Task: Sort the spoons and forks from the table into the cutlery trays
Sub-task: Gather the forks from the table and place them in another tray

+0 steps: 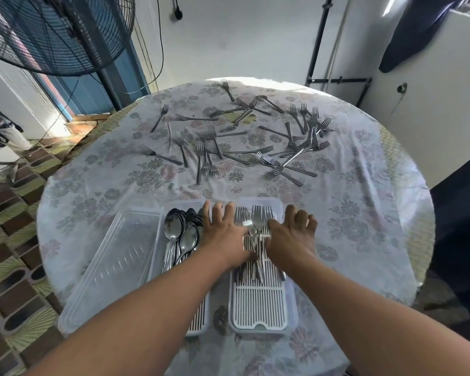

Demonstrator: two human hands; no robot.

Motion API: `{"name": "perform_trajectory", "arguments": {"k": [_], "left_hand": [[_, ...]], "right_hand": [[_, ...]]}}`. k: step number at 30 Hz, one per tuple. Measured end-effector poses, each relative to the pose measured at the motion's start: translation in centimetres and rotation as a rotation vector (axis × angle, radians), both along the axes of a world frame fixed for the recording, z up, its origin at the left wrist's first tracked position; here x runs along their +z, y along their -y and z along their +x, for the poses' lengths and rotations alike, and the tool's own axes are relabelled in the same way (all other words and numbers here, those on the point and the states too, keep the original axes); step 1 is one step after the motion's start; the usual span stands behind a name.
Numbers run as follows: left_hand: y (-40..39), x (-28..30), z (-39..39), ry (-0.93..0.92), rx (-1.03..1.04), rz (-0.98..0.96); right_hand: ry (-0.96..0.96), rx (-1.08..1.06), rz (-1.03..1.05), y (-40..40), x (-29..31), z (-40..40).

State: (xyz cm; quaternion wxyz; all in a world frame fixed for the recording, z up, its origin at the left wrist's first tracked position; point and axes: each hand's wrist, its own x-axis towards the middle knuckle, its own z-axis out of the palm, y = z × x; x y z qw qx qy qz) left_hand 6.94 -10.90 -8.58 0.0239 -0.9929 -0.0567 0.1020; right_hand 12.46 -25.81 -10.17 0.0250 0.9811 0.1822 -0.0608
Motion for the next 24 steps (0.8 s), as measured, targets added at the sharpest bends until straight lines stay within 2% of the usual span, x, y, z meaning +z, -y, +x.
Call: {"name": "perform_trajectory", "arguments": {"k": [7,11,16,21,24], "left_hand": [[1.0,0.2,1.3,-0.126,-0.043,0.052],[1.3,-0.2,1.1,-0.125,-0.013,0.028],[0.9,-0.5,1.0,-0.066,0.017,0.045],[0.8,-0.4,1.2,-0.062,-0.002,0.117],[1.2,-0.4,1.2,-0.046,0.026,0.094]], "right_hand": [[-0.043,-0.070,0.014,-0.5,0.2,-0.2],[-0.036,-0.068,0.019,-0.5,0.3,-0.2],[0.029,0.023,0.131,0.0,0.1,-0.6],[0.012,0.028,0.112,0.4,-0.1,-0.7],[0.008,0.021,0.091,0.3,0.0,-0.7]]}}
